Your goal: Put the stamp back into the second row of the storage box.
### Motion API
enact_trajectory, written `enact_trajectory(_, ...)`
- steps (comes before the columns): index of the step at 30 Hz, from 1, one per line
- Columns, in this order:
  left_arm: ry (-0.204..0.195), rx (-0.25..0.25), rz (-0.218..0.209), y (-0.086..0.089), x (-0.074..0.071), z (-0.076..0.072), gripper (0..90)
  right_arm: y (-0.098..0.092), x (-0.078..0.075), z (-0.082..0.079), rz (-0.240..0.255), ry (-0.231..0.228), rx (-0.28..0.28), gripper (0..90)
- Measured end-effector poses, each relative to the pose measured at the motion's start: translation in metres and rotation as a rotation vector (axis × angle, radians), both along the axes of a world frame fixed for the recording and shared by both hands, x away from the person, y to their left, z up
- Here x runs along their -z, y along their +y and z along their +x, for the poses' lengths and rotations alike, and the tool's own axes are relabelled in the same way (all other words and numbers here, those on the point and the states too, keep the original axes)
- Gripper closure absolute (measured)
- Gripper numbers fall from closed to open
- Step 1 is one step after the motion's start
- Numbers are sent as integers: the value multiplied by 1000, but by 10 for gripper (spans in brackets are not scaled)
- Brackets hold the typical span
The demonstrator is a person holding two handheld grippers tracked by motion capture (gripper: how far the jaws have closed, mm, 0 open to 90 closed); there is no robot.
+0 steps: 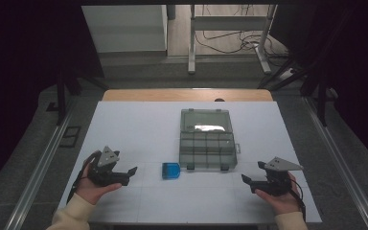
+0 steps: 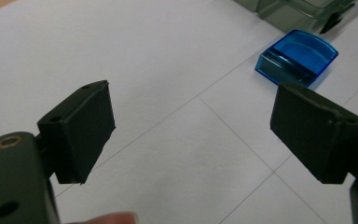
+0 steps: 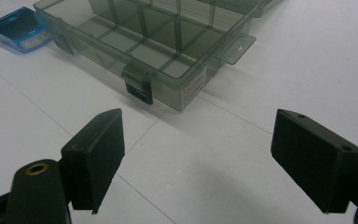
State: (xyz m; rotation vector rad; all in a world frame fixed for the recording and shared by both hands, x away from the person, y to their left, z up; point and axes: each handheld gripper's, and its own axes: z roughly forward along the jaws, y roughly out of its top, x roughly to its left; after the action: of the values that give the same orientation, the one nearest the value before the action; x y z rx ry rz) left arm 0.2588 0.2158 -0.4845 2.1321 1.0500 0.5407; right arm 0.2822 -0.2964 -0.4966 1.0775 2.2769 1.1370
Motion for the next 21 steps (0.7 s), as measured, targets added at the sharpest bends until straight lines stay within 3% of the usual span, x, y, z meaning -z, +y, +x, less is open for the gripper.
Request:
enact_trajectory(7, 28, 93, 22, -14, -6, 5, 147, 0, 1, 0, -2, 5, -3, 173)
enact_trajectory(21, 94, 221, 36, -40, -13, 26, 146, 0, 2, 1, -8, 8, -4, 173)
